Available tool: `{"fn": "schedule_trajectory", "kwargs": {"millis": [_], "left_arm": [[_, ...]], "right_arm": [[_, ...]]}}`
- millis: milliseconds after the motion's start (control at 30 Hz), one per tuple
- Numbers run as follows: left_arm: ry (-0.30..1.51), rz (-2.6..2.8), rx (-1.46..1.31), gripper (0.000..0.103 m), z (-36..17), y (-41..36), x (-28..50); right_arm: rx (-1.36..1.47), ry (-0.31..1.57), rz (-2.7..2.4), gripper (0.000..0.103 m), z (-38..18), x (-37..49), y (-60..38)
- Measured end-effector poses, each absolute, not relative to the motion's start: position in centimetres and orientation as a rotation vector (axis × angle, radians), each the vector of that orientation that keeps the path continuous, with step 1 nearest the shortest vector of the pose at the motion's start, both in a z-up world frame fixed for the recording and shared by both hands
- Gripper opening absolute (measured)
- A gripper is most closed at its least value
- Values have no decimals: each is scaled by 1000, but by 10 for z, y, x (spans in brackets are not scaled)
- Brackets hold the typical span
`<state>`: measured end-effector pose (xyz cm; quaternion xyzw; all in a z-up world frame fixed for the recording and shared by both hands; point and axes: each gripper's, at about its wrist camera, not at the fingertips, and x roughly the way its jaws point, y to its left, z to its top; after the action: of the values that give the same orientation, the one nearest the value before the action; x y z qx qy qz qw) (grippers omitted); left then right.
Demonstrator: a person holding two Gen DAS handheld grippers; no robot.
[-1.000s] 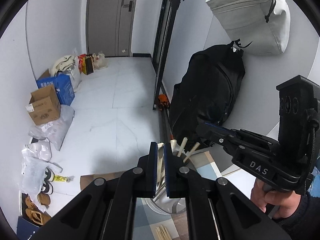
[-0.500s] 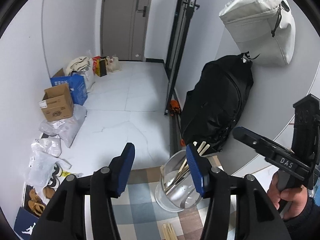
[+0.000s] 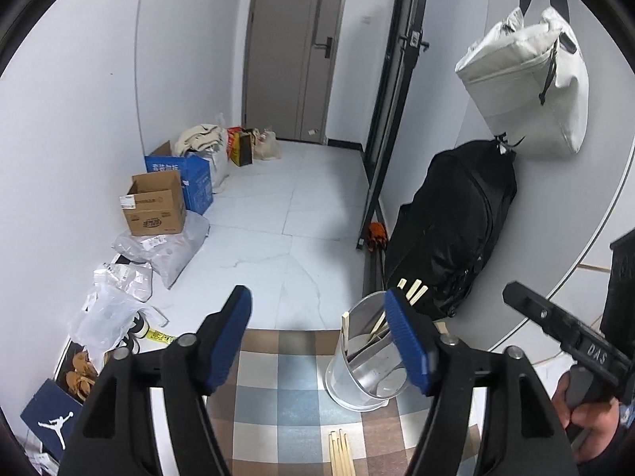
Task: Organize utensils
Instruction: 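Open both grippers and pull back from the white utensil holder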
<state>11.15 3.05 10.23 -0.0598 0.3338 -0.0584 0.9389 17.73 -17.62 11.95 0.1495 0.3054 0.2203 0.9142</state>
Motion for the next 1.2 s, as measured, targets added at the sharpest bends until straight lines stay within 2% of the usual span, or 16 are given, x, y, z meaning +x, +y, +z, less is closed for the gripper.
{"fn": "schedule_trajectory", "kwargs": {"millis": [200,267,333,633,767,1000,1200], "left_arm": [[599,-96,-79,74,113,23,84],[588,-96,-77,84,114,23,77],[574,-94,-81,86,114,23,69],[554,-75,-93,87,106,24,44],[540,-62,-99,96,98,25,31],[544,-53,-137,97,71,34,16],[574,-35,-153,97,42,36,10]], "right_arm": [[319,624,460,71,120,153,-174],[316,619,462,73,122,143,-172],[313,612,464,76,122,134,-171],[284,599,458,84,119,96,-163],[281,588,448,88,115,81,-163],[258,582,442,95,99,57,-160],[238,603,434,96,76,45,-157]]}}
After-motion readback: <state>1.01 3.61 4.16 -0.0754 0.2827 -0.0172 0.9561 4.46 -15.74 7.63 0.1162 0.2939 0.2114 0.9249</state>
